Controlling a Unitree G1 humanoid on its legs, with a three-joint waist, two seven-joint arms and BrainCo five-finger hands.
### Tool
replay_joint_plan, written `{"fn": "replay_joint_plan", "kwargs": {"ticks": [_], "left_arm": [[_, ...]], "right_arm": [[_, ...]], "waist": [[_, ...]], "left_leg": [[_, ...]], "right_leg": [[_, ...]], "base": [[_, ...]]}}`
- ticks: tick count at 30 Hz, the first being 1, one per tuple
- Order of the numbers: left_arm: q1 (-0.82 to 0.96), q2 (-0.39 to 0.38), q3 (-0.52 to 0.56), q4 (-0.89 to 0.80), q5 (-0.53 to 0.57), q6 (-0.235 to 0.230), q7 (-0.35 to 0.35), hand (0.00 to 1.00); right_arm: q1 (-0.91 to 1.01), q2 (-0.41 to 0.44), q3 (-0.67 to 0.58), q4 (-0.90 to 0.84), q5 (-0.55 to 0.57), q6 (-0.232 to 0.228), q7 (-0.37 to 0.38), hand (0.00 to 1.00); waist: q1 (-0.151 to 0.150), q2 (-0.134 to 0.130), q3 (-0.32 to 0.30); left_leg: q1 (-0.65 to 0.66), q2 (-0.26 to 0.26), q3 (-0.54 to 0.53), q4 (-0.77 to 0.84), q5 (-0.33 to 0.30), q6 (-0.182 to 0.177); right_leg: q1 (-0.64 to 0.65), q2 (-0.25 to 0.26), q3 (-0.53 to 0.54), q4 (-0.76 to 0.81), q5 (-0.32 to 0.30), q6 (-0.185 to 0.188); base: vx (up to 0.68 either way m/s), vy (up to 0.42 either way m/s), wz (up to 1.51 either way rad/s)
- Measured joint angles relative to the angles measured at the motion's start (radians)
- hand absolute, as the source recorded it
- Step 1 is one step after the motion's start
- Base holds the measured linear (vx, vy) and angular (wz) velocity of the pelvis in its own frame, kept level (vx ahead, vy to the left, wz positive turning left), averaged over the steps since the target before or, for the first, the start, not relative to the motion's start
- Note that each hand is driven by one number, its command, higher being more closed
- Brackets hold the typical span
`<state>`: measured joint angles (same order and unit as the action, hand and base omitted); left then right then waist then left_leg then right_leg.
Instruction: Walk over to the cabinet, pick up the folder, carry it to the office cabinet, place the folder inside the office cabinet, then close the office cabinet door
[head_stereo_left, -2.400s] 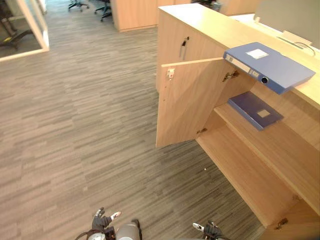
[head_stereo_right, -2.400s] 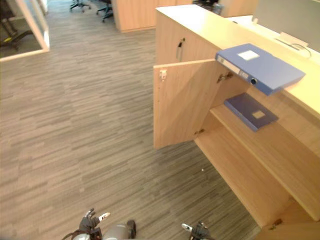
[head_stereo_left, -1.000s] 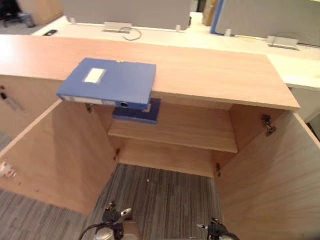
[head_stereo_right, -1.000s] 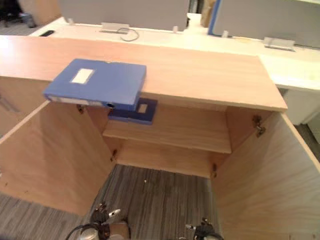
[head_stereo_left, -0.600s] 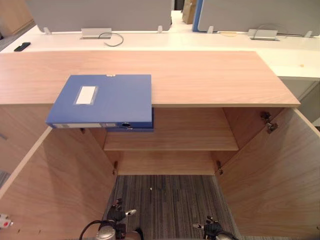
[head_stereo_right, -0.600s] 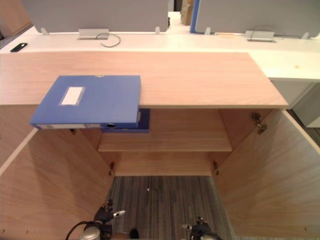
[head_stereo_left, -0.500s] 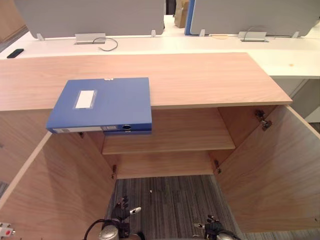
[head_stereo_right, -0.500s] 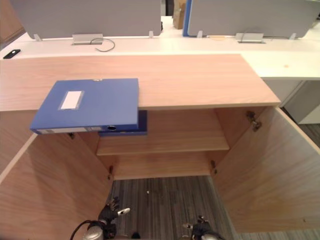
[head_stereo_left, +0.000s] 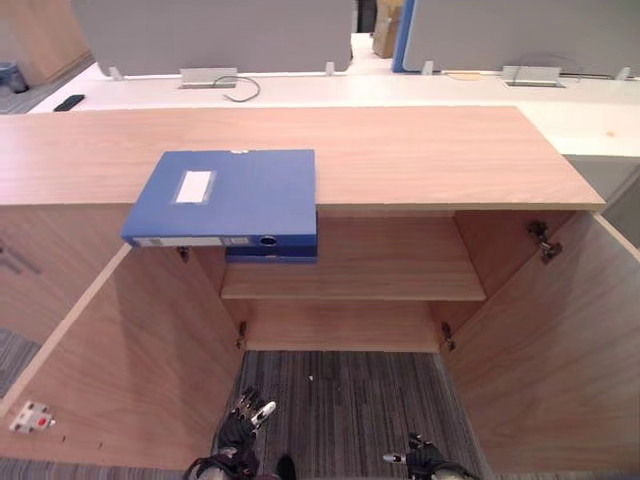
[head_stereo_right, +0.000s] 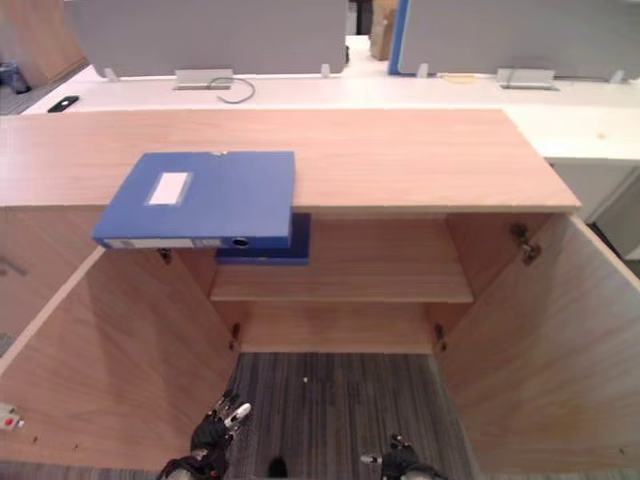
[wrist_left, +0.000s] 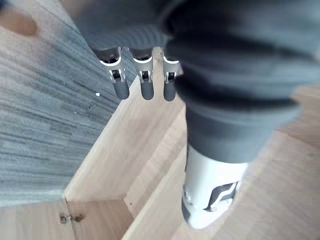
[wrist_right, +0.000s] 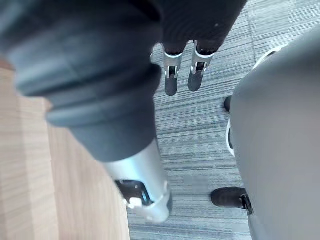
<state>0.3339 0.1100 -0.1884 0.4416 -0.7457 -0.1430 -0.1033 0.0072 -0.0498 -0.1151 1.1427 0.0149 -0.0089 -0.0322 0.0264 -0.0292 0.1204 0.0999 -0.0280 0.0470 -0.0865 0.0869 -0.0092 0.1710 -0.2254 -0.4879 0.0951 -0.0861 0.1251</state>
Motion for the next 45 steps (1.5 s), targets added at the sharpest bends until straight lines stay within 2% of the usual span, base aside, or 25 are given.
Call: {"fn": "replay_joint_plan", "kwargs": {"ticks": [3,7,9,12,15,17,21,22,24,27,29,31,35,38,41,45], "left_arm": [[0.037,-0.005,-0.005,-0.18,-0.018,0.0,0.0,0.0],[0.031,-0.007,-0.001,-0.323,-0.07,-0.008,0.004,0.0],[0.031,-0.008,-0.002,-0.397,-0.078,-0.01,0.021,0.0],[0.036,-0.04,0.003,-0.595,-0.061,-0.026,0.069,0.0],[0.028,-0.079,0.041,-0.762,0.109,-0.062,0.159,0.0],[0.01,-0.095,0.09,-0.828,0.233,-0.074,0.217,0.0],[0.007,-0.108,0.164,-0.938,0.686,-0.107,0.423,0.0],[0.007,-0.109,0.168,-0.951,0.728,-0.112,0.448,0.0],[-0.005,-0.106,0.171,-0.978,0.948,-0.113,0.559,0.0],[-0.029,-0.095,0.164,-0.983,1.121,-0.108,0.641,0.0],[-0.047,-0.076,0.14,-0.983,1.2,-0.102,0.659,0.0],[-0.08,-0.021,0.096,-0.984,1.27,-0.1,0.666,0.0],[-0.168,0.072,0.077,-0.974,1.45,-0.075,0.666,0.0],[-0.249,0.118,0.091,-0.889,1.525,-0.052,0.667,0.0],[-0.319,0.201,0.11,-0.729,1.588,-0.012,0.666,0.0],[-0.351,0.26,0.138,-0.612,1.624,0.02,0.662,0.0]], "right_arm": [[0.01,0.0,0.001,0.002,0.002,0.0,-0.002,0.0],[0.014,0.003,0.028,0.001,0.003,0.0,-0.01,0.0],[0.015,0.005,0.028,0.001,0.004,0.0,-0.013,0.0],[0.035,0.021,0.002,0.019,0.008,-0.001,-0.016,0.0],[0.046,0.036,-0.026,0.043,0.031,-0.003,-0.023,0.0],[0.05,0.046,-0.048,0.039,0.048,-0.006,-0.03,0.0],[0.057,0.056,-0.059,0.029,0.066,-0.013,-0.06,0.0],[0.057,0.057,-0.058,0.028,0.066,-0.014,-0.063,0.0],[0.057,0.061,-0.057,0.029,0.065,-0.02,-0.08,0.0],[0.057,0.065,-0.044,0.03,0.057,-0.023,-0.091,0.0],[0.057,0.064,-0.038,0.035,0.043,-0.023,-0.092,0.0],[0.056,0.057,-0.022,0.04,0.043,-0.024,-0.092,0.0],[0.051,0.051,0.004,0.048,0.034,-0.032,-0.089,0.0],[0.044,0.041,0.024,0.051,0.002,-0.032,-0.083,0.0],[0.031,0.036,0.033,0.048,-0.002,-0.032,-0.069,0.0],[0.028,0.031,0.039,0.039,-0.024,-0.031,-0.06,0.0]], "waist": [[0.012,-0.001,-0.012],[0.035,-0.007,-0.012],[0.043,-0.009,-0.013],[0.064,-0.03,-0.032],[0.092,-0.057,-0.046],[0.1,-0.062,-0.044],[0.111,-0.062,-0.045],[0.111,-0.063,-0.045],[0.11,-0.067,-0.05],[0.102,-0.078,-0.058],[0.098,-0.076,-0.059],[0.094,-0.073,-0.063],[0.067,-0.069,-0.08],[0.057,-0.069,-0.081],[0.037,-0.064,-0.079],[0.027,-0.062,-0.076]], "left_leg": [[-0.018,0.001,-0.039,-0.004,0.008,-0.005],[-0.024,-0.002,-0.068,-0.005,0.01,-0.008],[-0.031,-0.003,-0.085,-0.004,0.013,-0.009],[-0.049,-0.002,-0.114,0.0,0.018,-0.013],[-0.062,-0.003,-0.128,0.003,0.017,-0.013],[-0.064,-0.006,-0.151,0.002,0.017,-0.012],[-0.065,-0.012,-0.171,-0.001,0.019,-0.003],[-0.065,-0.013,-0.171,-0.002,0.019,-0.001],[-0.076,-0.015,-0.168,-0.003,0.018,-0.001],[-0.084,-0.01,-0.159,-0.002,0.025,-0.01],[-0.084,-0.004,-0.154,-0.002,0.031,-0.019],[-0.084,0.008,-0.14,-0.003,0.032,-0.023],[-0.078,0.032,-0.107,-0.003,0.037,-0.03],[-0.066,0.036,-0.093,0.001,0.039,-0.033],[-0.053,0.038,-0.077,0.0,0.039,-0.033],[-0.043,0.04,-0.049,-0.002,0.035,-0.033]], "right_leg": [[0.015,0.009,-0.044,-0.018,0.001,-0.001],[0.04,0.015,-0.085,-0.032,0.003,-0.002],[0.049,0.017,-0.105,-0.038,0.004,-0.003],[0.056,0.019,-0.119,-0.038,0.008,-0.009],[0.056,0.018,-0.126,-0.034,0.01,-0.012],[0.056,0.012,-0.137,-0.02,0.011,-0.012],[0.059,0.005,-0.138,-0.007,0.025,-0.013],[0.059,0.005,-0.137,-0.008,0.026,-0.013],[0.052,0.008,-0.128,-0.022,0.027,-0.015],[0.043,0.019,-0.107,-0.049,0.027,-0.015],[0.042,0.023,-0.097,-0.057,0.027,-0.015],[0.036,0.034,-0.075,-0.066,0.026,-0.016],[0.02,0.054,-0.036,-0.073,0.025,-0.019],[0.022,0.06,-0.02,-0.073,0.026,-0.021],[0.028,0.067,-0.005,-0.082,0.031,-0.033],[0.026,0.067,0.025,-0.097,0.038,-0.042]], "base": [[0.0,-0.044,0.41],[0.01,-0.018,0.28],[0.02,-0.015,0.32],[0.02,-0.002,0.33],[-0.02,0.019,0.18],[-0.03,0.022,0.26],[-0.04,0.063,0.18],[-0.05,0.061,0.01],[-0.04,0.032,-0.06],[-0.01,-0.006,-0.13],[-0.02,-0.019,-0.13],[-0.04,-0.03,-0.23],[-0.04,-0.037,-0.27],[-0.02,-0.022,-0.18],[-0.02,-0.016,-0.15],[-0.03,0.016,-0.21]]}}
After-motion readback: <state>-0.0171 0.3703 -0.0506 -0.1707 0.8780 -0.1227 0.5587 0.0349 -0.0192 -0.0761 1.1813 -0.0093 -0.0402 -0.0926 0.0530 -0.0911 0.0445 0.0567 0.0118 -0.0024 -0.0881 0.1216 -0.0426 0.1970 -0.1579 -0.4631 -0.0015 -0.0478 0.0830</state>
